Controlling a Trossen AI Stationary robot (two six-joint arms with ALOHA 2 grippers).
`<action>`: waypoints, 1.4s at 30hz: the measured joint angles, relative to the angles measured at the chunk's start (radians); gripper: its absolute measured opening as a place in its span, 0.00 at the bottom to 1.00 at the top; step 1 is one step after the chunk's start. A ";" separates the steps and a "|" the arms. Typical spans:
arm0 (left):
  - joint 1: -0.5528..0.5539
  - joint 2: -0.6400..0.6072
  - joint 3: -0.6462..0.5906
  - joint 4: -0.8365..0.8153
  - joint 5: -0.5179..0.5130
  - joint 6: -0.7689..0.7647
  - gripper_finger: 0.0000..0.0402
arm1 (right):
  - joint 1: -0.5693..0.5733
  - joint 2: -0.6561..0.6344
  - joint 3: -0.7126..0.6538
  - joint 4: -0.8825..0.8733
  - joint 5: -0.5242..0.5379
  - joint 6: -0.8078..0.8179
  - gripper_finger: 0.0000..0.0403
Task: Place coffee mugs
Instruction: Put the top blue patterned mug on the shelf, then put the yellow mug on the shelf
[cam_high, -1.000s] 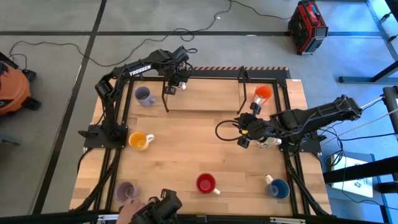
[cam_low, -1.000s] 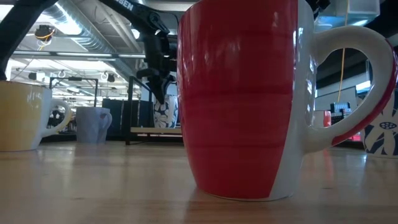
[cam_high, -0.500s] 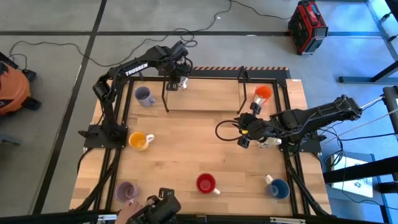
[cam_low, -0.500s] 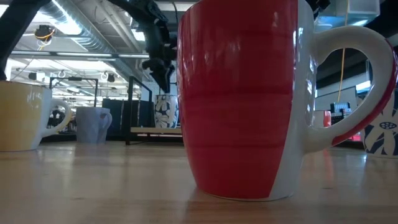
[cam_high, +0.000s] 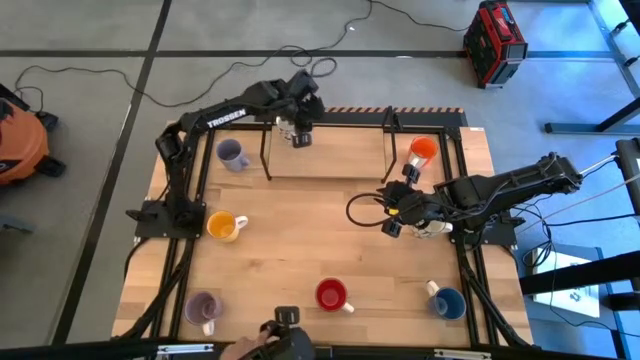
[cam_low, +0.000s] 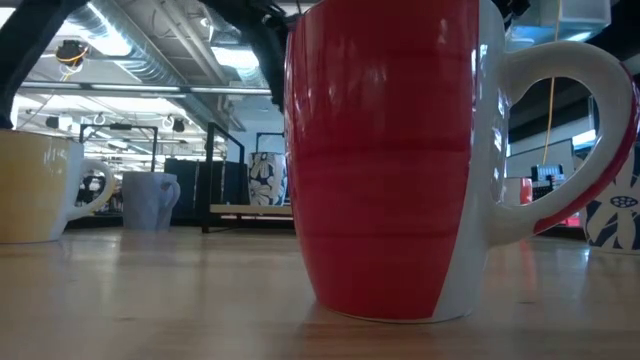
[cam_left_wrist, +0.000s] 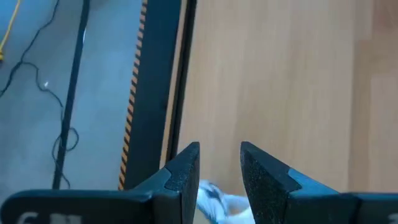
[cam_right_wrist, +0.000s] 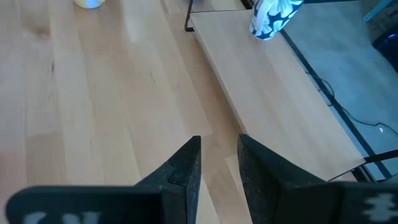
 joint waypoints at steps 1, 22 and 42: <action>-0.009 0.011 0.000 0.022 -0.029 0.000 0.27 | 0.000 0.000 0.000 0.001 0.001 0.000 0.23; -0.019 0.098 0.000 -0.119 -0.229 0.030 0.27 | 0.000 0.000 0.001 -0.002 0.001 -0.001 0.23; -0.168 0.089 0.178 -0.161 -0.064 -0.145 0.27 | 0.000 -0.005 0.003 -0.004 -0.002 -0.004 0.23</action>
